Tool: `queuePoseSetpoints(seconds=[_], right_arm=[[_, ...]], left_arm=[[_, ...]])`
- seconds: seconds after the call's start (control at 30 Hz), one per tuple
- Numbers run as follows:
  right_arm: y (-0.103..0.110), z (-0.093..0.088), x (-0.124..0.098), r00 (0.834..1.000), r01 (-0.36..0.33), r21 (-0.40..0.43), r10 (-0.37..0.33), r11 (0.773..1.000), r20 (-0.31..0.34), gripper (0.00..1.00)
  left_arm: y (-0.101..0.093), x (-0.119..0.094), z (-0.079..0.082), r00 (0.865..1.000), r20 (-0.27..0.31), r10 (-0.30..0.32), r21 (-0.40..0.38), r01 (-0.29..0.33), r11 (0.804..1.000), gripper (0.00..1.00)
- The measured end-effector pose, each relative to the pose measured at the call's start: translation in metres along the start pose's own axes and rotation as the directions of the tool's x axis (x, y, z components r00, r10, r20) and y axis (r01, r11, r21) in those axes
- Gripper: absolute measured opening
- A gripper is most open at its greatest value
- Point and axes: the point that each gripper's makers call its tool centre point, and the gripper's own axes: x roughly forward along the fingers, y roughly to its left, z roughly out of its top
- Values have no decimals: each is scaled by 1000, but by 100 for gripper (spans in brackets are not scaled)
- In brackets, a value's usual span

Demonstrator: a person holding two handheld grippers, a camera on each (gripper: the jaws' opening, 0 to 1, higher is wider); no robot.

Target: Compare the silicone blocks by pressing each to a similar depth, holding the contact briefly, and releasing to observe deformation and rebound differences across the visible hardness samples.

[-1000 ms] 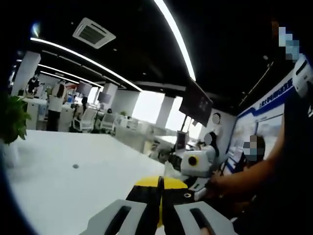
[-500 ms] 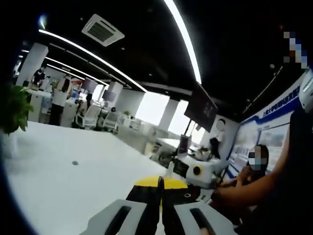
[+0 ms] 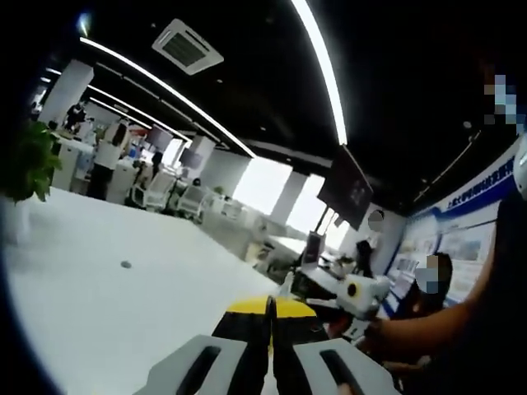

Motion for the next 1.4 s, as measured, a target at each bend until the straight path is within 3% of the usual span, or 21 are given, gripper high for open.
queuePoseSetpoints(seconds=[0.13, 0.37, 0.53, 0.7, 0.97, 1.07, 1.27, 1.4], right_arm=[[-6, -9, -9, 1000, 27, 2, -27, 1000, -9, 96], [-7, -34, -24, 997, 44, 23, -43, 999, -60, 96], [-6, -43, -31, 996, 58, 20, -57, 998, -71, 96], [-7, -50, -35, 995, 68, 34, -65, 997, -81, 96], [-6, -63, -33, 993, 68, 70, -60, 995, -106, 96], [-5, -67, -31, 992, 67, 83, -57, 994, -114, 96], [-2, -71, -29, 989, 53, 73, -42, 996, -141, 96], [-1, -72, -30, 989, 58, 83, -45, 995, -141, 96]], left_arm=[[12, -1, -4, 999, 19, 37, -69, -36, 997, 0], [31, -1, -31, 998, 4, 61, -147, -60, 987, 0], [38, 2, -50, 998, -23, 56, -168, -59, 984, 0], [40, 5, -66, 999, -27, 33, -246, -39, 969, 0], [49, 7, -98, 996, -83, 43, -289, -65, 955, 0], [60, 3, -110, 992, -105, 62, -331, -94, 939, 0], [76, -1, -122, 991, -96, 96, -402, -127, 907, 0], [95, -4, -129, 985, -90, 148, -402, -172, 899, 0]])
